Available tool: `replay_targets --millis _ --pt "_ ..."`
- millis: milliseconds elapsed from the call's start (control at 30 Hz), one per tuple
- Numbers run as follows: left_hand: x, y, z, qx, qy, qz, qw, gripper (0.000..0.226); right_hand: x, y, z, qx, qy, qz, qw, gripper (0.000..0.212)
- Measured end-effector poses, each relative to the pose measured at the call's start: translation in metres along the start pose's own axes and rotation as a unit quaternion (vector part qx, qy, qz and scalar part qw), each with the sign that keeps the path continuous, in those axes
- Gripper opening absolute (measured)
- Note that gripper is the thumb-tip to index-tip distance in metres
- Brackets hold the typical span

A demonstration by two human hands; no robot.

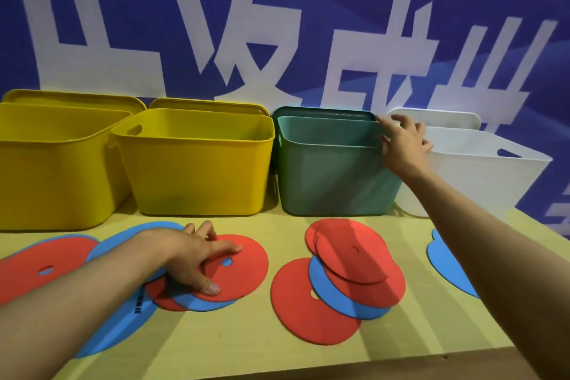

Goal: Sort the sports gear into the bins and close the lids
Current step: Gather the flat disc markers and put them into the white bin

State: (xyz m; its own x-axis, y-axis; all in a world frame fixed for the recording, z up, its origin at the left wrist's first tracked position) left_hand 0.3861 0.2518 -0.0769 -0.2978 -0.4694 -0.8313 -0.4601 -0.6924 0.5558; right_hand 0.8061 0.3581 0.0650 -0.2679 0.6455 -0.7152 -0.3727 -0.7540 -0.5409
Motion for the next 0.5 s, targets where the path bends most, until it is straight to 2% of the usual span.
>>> replay_targets --millis 133,233,333,500 --pt "-0.001 0.000 -0.003 0.002 -0.012 0.001 1.000 0.094 -0.025 0.039 -0.023 -0.016 -0.051 -0.054 0.997 0.055" --pt "-0.006 0.005 -0.015 -0.007 -0.029 0.007 1.000 0.099 -0.035 0.089 -0.058 -0.035 -0.033 -0.074 0.996 0.064" --pt "-0.021 0.006 -0.037 0.012 -0.064 -0.013 0.998 0.109 -0.033 0.129 -0.111 -0.017 0.006 -0.043 0.999 0.067" --pt "-0.056 -0.016 -0.114 0.082 -0.082 -0.074 0.991 0.106 -0.035 0.173 -0.219 0.099 0.104 0.035 0.989 0.062"
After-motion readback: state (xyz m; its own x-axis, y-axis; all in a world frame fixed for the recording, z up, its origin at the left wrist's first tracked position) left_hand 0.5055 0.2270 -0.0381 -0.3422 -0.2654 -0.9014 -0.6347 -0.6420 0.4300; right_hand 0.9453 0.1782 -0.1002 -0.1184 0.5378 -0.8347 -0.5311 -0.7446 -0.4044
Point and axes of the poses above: each hand's wrist, its own y-axis away from the middle knuckle, its own x-axis out of the palm, z = x × y, the point moved 5 cm from there along -y, towards the middle knuckle, and after that the axes turned 13 degrees about x, right-handed, at the moved point
